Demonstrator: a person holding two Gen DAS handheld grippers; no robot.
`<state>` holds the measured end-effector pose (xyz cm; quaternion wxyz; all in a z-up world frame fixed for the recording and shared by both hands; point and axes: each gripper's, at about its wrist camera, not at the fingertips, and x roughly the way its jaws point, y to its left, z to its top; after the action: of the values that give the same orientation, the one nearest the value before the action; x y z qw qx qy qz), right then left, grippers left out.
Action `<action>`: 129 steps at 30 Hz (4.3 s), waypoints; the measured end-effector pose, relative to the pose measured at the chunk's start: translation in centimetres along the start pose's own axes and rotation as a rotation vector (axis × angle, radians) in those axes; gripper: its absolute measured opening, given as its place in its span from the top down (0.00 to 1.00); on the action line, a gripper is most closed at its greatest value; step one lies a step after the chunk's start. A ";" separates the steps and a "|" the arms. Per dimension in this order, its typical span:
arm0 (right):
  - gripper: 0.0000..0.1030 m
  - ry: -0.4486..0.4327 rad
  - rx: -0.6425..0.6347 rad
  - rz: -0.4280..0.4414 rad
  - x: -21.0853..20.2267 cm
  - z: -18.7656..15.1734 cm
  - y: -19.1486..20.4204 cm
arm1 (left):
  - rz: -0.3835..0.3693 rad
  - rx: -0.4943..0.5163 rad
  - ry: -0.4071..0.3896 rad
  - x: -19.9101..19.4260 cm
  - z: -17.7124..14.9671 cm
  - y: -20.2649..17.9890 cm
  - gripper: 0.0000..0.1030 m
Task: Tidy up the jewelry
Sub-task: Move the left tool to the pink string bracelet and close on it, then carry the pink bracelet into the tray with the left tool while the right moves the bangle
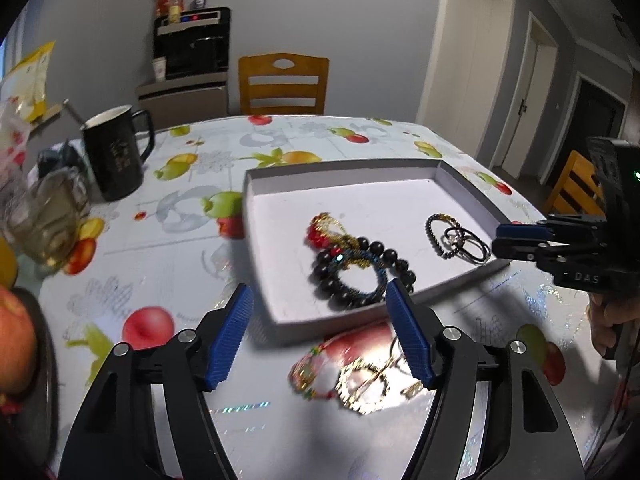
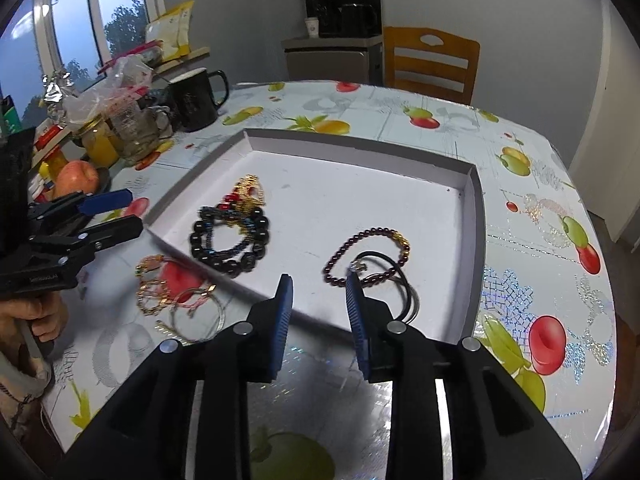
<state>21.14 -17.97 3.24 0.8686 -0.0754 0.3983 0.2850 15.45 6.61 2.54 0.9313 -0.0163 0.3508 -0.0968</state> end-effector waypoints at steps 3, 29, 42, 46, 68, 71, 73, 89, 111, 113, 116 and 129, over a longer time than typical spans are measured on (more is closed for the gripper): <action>0.73 -0.017 -0.011 0.020 -1.1 -0.4 0.9 | -0.009 -0.024 0.003 -0.7 -0.7 0.7 0.32; 0.49 0.067 -0.057 0.139 1.5 -2.9 6.4 | -0.005 -0.030 0.087 -1.0 -5.1 0.9 0.32; 0.40 0.118 -0.082 0.135 5.5 -2.2 8.0 | 0.008 -0.021 0.100 -1.1 -5.3 0.5 0.32; 0.41 0.115 -0.083 0.131 5.7 -2.0 8.1 | 0.002 -0.037 0.110 -0.8 -5.3 0.8 0.32; 0.52 0.053 -0.084 0.152 2.4 -2.9 7.5 | -0.005 -0.092 0.162 2.2 -3.7 0.9 0.90; 0.52 0.043 -0.084 0.154 1.8 -2.9 7.5 | -0.018 -0.095 0.137 1.3 -3.6 0.8 0.95; 0.52 0.037 -0.085 0.155 1.5 -2.9 7.5 | -0.024 -0.090 0.123 0.7 -3.5 0.6 0.95; 0.52 0.018 -0.081 0.157 0.5 -3.0 7.5 | -0.135 -0.110 0.032 -4.5 -2.3 0.7 0.95; 0.52 -0.015 -0.074 0.166 -0.9 -2.6 7.0 | -0.171 -0.065 -0.014 -7.0 0.1 -0.8 0.96; 0.52 -0.020 -0.073 0.167 -1.0 -2.5 7.0 | -0.170 -0.061 -0.015 -7.1 0.3 -1.0 0.96; 0.52 -0.026 -0.078 0.164 -1.4 -2.4 7.0 | -0.171 -0.055 -0.022 -7.4 0.7 -1.3 0.96; 0.52 -0.072 -0.073 0.133 -3.3 -0.2 5.3 | -0.163 -0.010 -0.045 -7.9 3.9 -2.8 0.96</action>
<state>16.34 -15.07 6.08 0.8580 -0.0703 0.3603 0.3592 11.72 5.25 10.88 0.9278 -0.0518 0.3279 -0.1703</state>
